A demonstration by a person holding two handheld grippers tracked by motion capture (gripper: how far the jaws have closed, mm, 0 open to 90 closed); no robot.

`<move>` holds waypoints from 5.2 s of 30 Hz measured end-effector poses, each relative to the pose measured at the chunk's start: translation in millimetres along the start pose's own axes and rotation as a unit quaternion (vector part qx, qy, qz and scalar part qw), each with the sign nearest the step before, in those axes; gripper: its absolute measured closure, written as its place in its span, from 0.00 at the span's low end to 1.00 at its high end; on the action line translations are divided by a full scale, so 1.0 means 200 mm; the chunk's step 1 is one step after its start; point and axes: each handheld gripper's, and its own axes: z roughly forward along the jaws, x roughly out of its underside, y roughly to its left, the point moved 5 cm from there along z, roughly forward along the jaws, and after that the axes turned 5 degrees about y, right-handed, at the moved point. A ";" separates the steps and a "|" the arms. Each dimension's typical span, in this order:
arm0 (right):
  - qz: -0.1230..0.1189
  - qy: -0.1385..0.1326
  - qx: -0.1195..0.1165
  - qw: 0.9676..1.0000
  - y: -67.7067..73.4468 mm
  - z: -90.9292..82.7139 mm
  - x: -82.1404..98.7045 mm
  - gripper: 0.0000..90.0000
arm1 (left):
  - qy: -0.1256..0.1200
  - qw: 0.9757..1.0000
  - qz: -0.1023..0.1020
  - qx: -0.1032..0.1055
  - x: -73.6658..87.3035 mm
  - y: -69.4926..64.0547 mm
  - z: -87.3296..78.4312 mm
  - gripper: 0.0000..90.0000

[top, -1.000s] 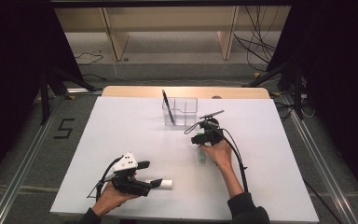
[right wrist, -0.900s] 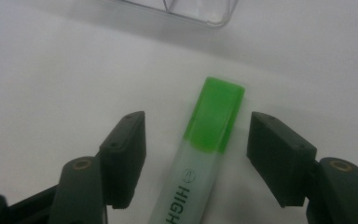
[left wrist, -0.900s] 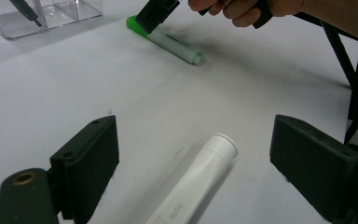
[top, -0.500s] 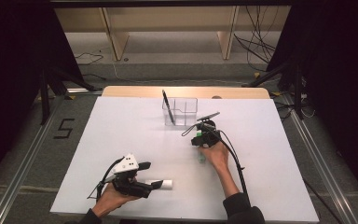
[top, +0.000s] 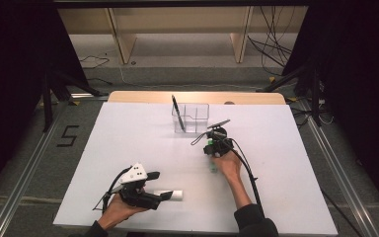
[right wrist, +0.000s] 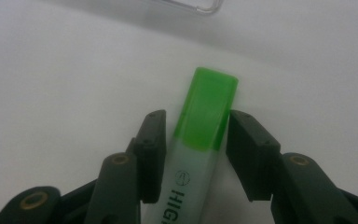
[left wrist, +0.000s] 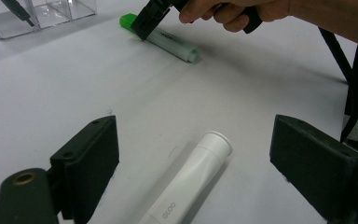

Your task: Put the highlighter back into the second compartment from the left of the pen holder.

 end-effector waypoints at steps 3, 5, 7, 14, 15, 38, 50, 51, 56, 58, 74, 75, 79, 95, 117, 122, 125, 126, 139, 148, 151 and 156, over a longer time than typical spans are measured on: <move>-0.002 0.000 0.001 1.000 0.00 0.00 0.00 0.65 | 0.001 1.000 0.001 0.001 0.00 0.00 0.00 0.17; -0.002 0.003 0.000 1.000 0.00 0.00 0.00 0.67 | 0.000 1.000 0.002 0.001 0.00 0.00 0.00 0.17; -0.002 0.001 0.003 1.000 0.00 0.00 0.00 0.68 | 0.001 1.000 0.002 -0.001 0.00 0.00 0.00 0.17; -0.002 0.002 0.008 1.000 -0.01 0.00 0.00 0.73 | 0.003 1.000 0.005 -0.001 0.00 -0.01 0.00 0.17; -0.002 0.003 0.009 1.000 -0.01 0.00 0.00 0.73 | 0.004 1.000 0.005 0.000 0.00 -0.01 0.00 0.17; -0.013 0.036 -0.002 0.999 -0.02 0.00 -0.03 0.75 | 0.003 1.000 0.004 -0.001 0.00 0.00 0.00 0.17; -0.023 0.066 -0.007 0.998 -0.03 0.00 -0.06 0.75 | 0.004 1.000 0.005 -0.001 0.00 0.00 0.00 0.17; -0.022 0.067 -0.008 0.998 -0.03 0.00 -0.06 0.75 | 0.004 1.000 0.003 -0.001 0.00 -0.01 0.01 0.17; -0.027 0.079 -0.009 0.996 -0.03 0.00 -0.07 0.75 | 0.005 1.000 0.004 -0.002 0.00 0.00 0.00 0.17; -0.030 0.079 -0.009 0.996 -0.03 0.00 -0.07 0.75 | 0.004 1.000 0.003 -0.001 0.00 0.00 0.00 0.17; -0.035 0.052 -0.038 0.997 -0.03 -0.08 -0.08 0.75 | 0.002 1.000 0.000 -0.005 0.00 0.01 0.00 0.17; -0.037 0.045 -0.039 0.998 -0.03 -0.09 -0.08 0.75 | 0.003 1.000 -0.001 -0.006 0.00 0.01 0.00 0.17; -0.040 0.015 -0.046 0.998 -0.02 -0.16 -0.09 0.75 | 0.001 1.000 -0.004 -0.009 0.00 0.02 -0.01 0.17; -0.041 -0.149 -0.063 0.986 -0.03 -0.34 -0.14 0.75 | 0.005 1.000 -0.008 -0.017 0.00 0.03 0.00 0.17; 0.002 -0.262 -0.065 0.963 -0.01 -0.41 -0.39 0.75 | 0.010 1.000 -0.015 -0.023 0.01 0.04 0.00 0.17; 0.005 -0.272 -0.063 0.960 -0.01 -0.42 -0.45 0.75 | 0.010 1.000 -0.016 -0.023 0.01 0.04 0.00 0.17; 0.007 -0.277 -0.064 0.959 0.00 -0.43 -0.48 0.75 | 0.010 1.000 -0.017 -0.022 0.01 0.04 0.00 0.17; 0.006 -0.278 -0.062 0.958 0.00 -0.43 -0.49 0.75 | 0.010 1.000 -0.017 -0.022 0.01 0.04 0.00 0.17; 0.018 -0.300 -0.056 0.952 0.03 -0.42 -0.63 0.75 | 0.008 1.000 -0.017 -0.020 0.01 0.04 0.00 0.17; 0.012 -0.305 -0.053 0.951 0.08 -0.40 -0.69 0.75 | 0.007 1.000 -0.016 -0.017 0.01 0.04 0.00 0.17; 0.013 -0.304 -0.047 0.952 0.09 -0.37 -0.71 0.75 | 0.007 1.000 -0.015 -0.017 0.01 0.04 0.00 0.17; 0.019 -0.304 -0.049 0.951 0.11 -0.33 -0.73 0.75 | 0.006 1.000 -0.012 -0.016 0.00 0.03 0.00 0.17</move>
